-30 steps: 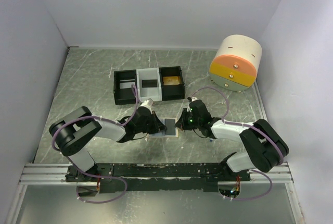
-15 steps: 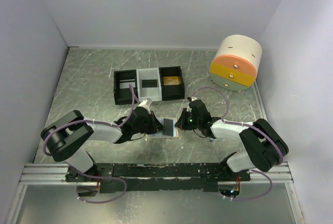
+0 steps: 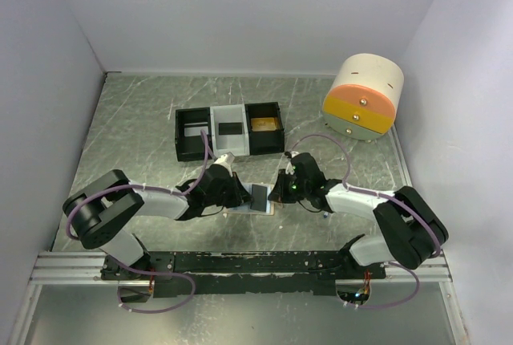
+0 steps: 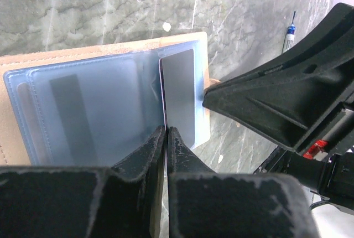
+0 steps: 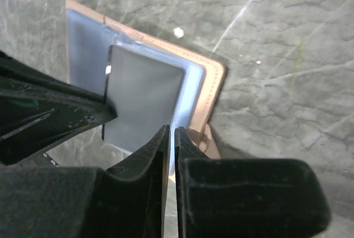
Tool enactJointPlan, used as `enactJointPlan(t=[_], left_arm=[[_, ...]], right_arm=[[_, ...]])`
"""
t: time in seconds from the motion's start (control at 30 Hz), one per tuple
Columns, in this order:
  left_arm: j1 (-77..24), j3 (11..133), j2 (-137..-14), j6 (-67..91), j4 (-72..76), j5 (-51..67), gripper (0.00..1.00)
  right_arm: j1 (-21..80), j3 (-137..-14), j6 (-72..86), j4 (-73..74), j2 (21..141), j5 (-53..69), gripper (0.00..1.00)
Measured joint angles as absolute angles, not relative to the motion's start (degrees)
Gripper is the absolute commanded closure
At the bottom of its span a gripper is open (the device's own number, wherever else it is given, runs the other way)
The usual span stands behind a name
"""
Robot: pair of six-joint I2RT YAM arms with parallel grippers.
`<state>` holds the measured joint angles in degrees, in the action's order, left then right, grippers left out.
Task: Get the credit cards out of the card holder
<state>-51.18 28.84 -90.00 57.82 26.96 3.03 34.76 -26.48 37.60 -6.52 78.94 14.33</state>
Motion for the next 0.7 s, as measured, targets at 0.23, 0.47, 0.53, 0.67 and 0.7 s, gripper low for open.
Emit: enactJointPlan(t=[0.23,0.47,0.53,0.67,0.7], left_arm=[[-51.18,29.04,-90.00,57.63,26.61,3.03,0.85],[-51.16,29.45,-90.00,57.19,25.87,3.03,0.73],[-51.16,29.45,-90.00,56.97,25.91,3.09,0.69],[-51.16,29.45,-90.00,56.80,26.46,3.49,0.71],[-51.16,29.45,-90.00,56.80,26.57,3.55,0.72]], right_arm=[[35.16,-27.53,37.06,-6.33,78.91,19.20,0.91],[35.29,-28.14,38.41,-6.57,82.35,18.59,0.92],[35.33,-28.21,38.74,-6.52,82.43,18.06,0.92],[35.38,-28.27,39.29,-6.52,82.52,17.69,0.92],[35.38,-28.27,39.48,-6.52,82.54,17.65,0.92]])
